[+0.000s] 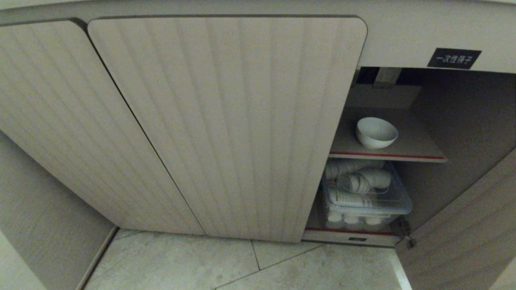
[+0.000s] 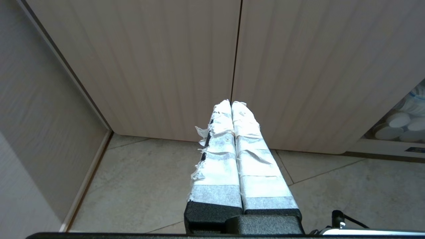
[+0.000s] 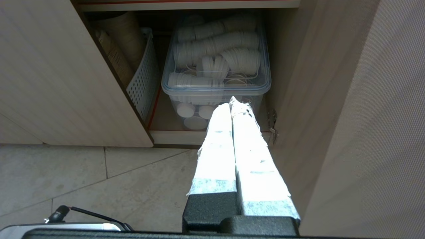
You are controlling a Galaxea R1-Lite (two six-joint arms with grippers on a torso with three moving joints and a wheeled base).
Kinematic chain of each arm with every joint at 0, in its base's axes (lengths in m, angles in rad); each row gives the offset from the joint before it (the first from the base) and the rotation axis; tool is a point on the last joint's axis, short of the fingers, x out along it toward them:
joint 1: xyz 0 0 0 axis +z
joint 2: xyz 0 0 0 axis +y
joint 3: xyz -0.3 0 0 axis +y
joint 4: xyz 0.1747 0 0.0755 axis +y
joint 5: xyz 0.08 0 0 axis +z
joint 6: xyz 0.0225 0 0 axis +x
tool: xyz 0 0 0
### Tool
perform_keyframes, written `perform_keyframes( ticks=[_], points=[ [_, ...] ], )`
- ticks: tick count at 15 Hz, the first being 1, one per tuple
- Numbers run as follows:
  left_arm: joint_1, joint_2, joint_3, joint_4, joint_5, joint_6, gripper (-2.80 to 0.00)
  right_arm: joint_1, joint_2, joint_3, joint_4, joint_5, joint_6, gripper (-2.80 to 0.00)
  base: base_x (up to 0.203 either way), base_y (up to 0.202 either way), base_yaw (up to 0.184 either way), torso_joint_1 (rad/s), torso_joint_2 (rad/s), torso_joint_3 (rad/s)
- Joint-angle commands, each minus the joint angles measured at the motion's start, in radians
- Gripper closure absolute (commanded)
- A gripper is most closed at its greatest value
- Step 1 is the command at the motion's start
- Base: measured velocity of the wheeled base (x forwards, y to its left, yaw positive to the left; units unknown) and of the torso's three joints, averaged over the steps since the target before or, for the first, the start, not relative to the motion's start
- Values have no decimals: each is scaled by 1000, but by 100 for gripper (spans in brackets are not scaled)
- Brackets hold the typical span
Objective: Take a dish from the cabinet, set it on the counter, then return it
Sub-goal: Take the bowl from the cabinet
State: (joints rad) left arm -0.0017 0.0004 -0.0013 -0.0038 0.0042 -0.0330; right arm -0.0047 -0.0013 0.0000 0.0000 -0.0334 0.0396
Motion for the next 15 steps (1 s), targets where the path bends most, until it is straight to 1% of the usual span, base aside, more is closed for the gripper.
perform_keyframes(
  ticks=[1,3,6,8,10,15],
  points=[
    [0,0,0,-1,0,-1,0,0,1,0,2,0,-1,0,0,0,0,0,0,0],
    [0,0,0,-1,0,-1,0,0,1,0,2,-2,5,0,0,0,0,0,0,0],
    [0,0,0,-1,0,-1,0,2,24,-1,0,-9,-7,0,0,0,0,0,0,0],
    [0,0,0,-1,0,-1,0,3,76,-6,0,-32,-6,0,0,0,0,0,0,0],
    [0,0,0,-1,0,-1,0,1,145,-9,0,-36,0,0,0,0,0,0,0,0],
    [0,0,1,-1,0,-1,0,-1,290,-86,0,-38,-10,0,0,0,0,0,0,0]
  ],
)
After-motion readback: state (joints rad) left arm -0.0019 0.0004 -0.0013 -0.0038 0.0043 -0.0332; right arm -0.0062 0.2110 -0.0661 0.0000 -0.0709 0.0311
